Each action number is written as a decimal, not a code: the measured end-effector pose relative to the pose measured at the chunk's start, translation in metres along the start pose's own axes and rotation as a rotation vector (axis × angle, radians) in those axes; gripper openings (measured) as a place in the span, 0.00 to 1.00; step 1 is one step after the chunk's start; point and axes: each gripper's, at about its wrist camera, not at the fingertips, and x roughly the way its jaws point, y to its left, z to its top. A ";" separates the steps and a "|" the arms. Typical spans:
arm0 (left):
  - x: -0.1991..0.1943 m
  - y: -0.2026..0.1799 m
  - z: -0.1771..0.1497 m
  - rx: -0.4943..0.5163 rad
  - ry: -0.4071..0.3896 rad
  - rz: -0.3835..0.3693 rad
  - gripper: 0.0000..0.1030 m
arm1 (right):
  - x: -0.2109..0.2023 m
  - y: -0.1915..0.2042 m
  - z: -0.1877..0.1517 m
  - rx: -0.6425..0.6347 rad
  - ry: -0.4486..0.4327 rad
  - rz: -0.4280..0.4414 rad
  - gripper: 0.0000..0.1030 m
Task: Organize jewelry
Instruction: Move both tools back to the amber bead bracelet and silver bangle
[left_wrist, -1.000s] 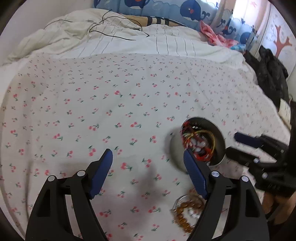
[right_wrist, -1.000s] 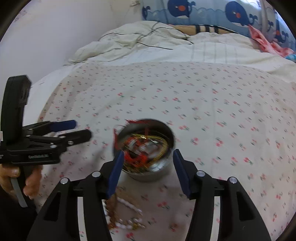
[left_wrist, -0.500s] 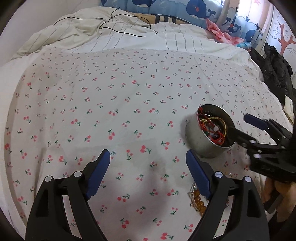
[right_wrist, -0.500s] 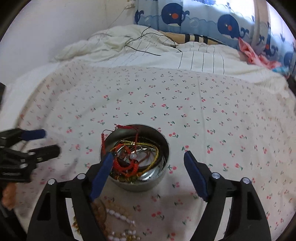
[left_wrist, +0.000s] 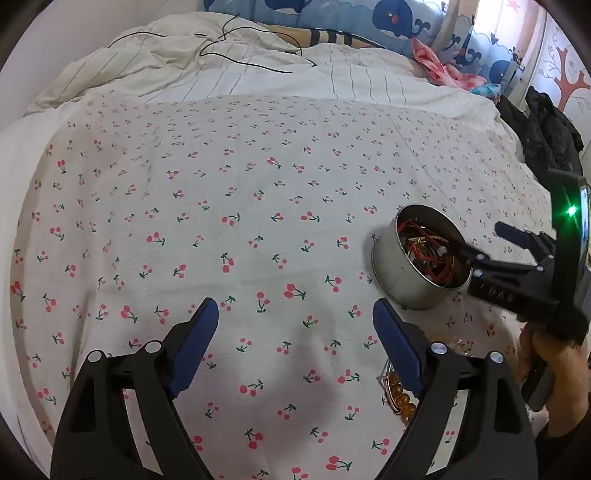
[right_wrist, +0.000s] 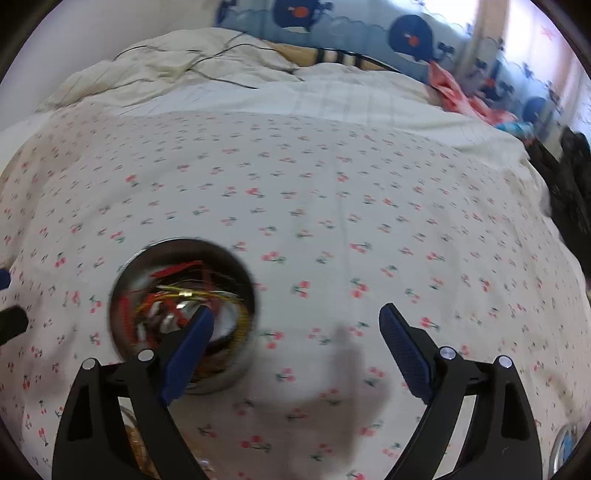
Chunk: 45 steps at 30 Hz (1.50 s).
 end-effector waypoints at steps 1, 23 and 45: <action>0.001 -0.001 0.000 0.002 0.003 0.000 0.80 | -0.002 -0.003 0.001 0.012 -0.006 0.013 0.85; 0.028 -0.039 -0.040 0.151 0.138 -0.158 0.80 | -0.052 -0.054 -0.036 0.047 -0.016 0.307 0.87; 0.029 -0.009 -0.034 0.011 0.155 -0.156 0.80 | -0.058 0.044 -0.090 -0.360 0.077 0.540 0.03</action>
